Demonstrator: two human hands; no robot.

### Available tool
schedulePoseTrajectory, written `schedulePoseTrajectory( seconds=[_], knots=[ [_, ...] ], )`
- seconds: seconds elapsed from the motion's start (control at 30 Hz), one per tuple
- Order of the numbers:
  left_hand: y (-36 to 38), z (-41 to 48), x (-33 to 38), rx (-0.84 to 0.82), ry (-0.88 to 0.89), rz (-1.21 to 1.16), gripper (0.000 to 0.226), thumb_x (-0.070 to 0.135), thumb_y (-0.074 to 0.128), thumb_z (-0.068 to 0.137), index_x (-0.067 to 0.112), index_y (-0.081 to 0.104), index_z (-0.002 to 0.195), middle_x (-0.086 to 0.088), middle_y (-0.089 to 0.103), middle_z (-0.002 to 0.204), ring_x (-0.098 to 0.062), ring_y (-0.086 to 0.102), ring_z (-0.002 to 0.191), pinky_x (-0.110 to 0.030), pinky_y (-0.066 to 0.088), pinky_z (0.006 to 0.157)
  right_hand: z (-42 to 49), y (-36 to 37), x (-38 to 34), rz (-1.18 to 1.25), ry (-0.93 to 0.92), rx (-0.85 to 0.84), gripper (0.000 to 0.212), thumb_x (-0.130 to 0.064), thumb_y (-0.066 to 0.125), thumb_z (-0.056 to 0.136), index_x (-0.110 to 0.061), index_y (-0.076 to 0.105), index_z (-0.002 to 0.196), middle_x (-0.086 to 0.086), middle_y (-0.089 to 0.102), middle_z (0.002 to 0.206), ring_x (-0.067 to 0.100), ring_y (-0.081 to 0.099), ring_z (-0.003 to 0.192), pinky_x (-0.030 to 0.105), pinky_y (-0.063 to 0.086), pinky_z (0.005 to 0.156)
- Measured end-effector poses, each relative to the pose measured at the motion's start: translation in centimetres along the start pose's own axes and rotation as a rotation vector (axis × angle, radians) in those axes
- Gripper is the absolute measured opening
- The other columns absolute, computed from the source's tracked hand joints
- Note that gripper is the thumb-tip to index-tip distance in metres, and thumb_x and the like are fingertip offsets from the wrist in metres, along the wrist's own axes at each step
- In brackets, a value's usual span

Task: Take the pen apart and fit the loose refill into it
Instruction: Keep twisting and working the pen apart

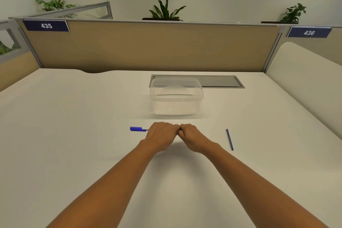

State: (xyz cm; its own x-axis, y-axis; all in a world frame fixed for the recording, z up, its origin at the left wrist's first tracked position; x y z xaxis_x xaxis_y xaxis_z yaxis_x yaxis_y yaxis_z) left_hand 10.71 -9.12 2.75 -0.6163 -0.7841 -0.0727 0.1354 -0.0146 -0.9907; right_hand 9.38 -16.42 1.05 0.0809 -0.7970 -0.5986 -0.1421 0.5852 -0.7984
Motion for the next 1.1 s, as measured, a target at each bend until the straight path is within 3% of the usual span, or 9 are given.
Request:
schedulePoseTrajectory(
  seconds=[0.17,0.33,0.4,0.47,0.6,0.7,0.83,1.0,1.1],
  knots=[
    [0.9,0.4,-0.7,-0.205,-0.043,-0.201,0.036,0.038,0.027,0.098,0.023,0.059,0.096,-0.002,0.066,0.096,-0.025,0.058,0.088,-0.030,0.032,0.066,-1.2,-0.1,-0.2,0.002,-0.126,-0.103,0.022,-0.010,0.030,0.095,-0.003,0.051,0.095,0.007,0.049,0.092,0.019,0.037,0.085,0.024,0.027,0.070],
    [1.4,0.3,-0.9,-0.385,-0.078,-0.454,0.035,0.038,0.030,0.097,0.024,0.061,0.095,0.005,0.058,0.092,-0.014,0.047,0.084,-0.028,0.032,0.070,-1.6,0.0,-0.4,-0.044,-0.156,-0.108,0.020,-0.010,0.030,0.094,-0.004,0.049,0.094,0.005,0.047,0.090,0.019,0.037,0.085,0.025,0.030,0.075],
    [1.0,0.3,-0.8,-0.338,-0.075,-0.411,0.034,0.037,0.030,0.097,0.022,0.059,0.097,0.003,0.059,0.091,-0.016,0.048,0.083,-0.029,0.032,0.069,-1.5,-0.1,-0.3,-0.047,-0.138,-0.089,0.018,-0.011,0.031,0.094,-0.006,0.045,0.085,0.009,0.048,0.085,0.021,0.036,0.081,0.031,0.033,0.075],
    [0.1,0.3,-0.7,-0.202,-0.057,-0.302,0.032,0.037,0.030,0.097,0.018,0.056,0.100,-0.001,0.064,0.095,-0.021,0.053,0.085,-0.032,0.035,0.068,-1.3,-0.2,-0.3,-0.056,-0.122,-0.073,0.025,-0.010,0.032,0.094,-0.018,0.034,0.070,0.000,0.040,0.072,0.021,0.032,0.076,0.027,0.026,0.068],
    [-1.2,-0.1,0.6,0.036,0.062,-0.178,0.028,0.029,0.031,0.097,0.012,0.054,0.095,-0.007,0.065,0.091,-0.029,0.056,0.081,-0.033,0.036,0.073,-1.2,-0.6,-0.1,-0.046,-0.088,-0.039,0.031,-0.013,0.032,0.095,-0.024,0.027,0.066,-0.007,0.032,0.066,0.022,0.031,0.072,0.026,0.018,0.060],
    [-1.1,-0.4,0.6,0.068,0.057,-0.161,0.028,0.029,0.028,0.099,0.012,0.050,0.097,-0.007,0.064,0.090,-0.027,0.056,0.078,-0.036,0.038,0.067,-1.2,-0.6,0.0,-0.048,-0.074,-0.038,0.020,-0.017,0.032,0.096,-0.012,0.035,0.076,-0.004,0.034,0.067,0.022,0.032,0.072,0.027,0.025,0.066],
    [-1.0,-0.7,0.4,0.095,0.057,-0.123,0.029,0.033,0.025,0.099,0.015,0.048,0.095,-0.007,0.065,0.085,-0.028,0.056,0.071,-0.034,0.031,0.058,-1.3,-0.6,-0.4,-0.036,-0.090,-0.038,0.016,-0.016,0.033,0.095,-0.011,0.040,0.081,0.007,0.043,0.077,0.022,0.035,0.073,0.031,0.030,0.068],
    [-0.9,-0.8,0.4,0.095,0.052,-0.108,0.030,0.032,0.024,0.099,0.016,0.049,0.096,-0.007,0.066,0.085,-0.023,0.047,0.064,-0.032,0.029,0.057,-1.4,-0.5,-0.6,-0.044,-0.103,-0.031,0.016,-0.014,0.033,0.094,-0.012,0.038,0.079,0.008,0.043,0.078,0.022,0.034,0.074,0.029,0.028,0.068],
    [-0.7,-0.7,0.4,0.081,0.058,-0.107,0.030,0.032,0.024,0.098,0.016,0.049,0.097,-0.007,0.066,0.086,-0.027,0.054,0.069,-0.032,0.031,0.058,-1.4,-0.4,-0.4,-0.043,-0.084,-0.018,0.018,-0.015,0.033,0.094,-0.011,0.037,0.076,0.010,0.044,0.078,0.023,0.034,0.073,0.030,0.029,0.067]
  ],
)
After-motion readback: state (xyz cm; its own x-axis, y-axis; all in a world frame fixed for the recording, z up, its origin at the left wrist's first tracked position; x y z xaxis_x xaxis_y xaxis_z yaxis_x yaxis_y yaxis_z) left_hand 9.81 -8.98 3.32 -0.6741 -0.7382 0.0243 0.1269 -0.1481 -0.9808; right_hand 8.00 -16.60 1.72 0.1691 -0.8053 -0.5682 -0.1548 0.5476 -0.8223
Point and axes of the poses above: each hand's wrist, its own z-axis towards the middle knuckle, its own y-axis out of the palm, x = y × z, the point moved 8 cm from there along z, towards the middle knuckle
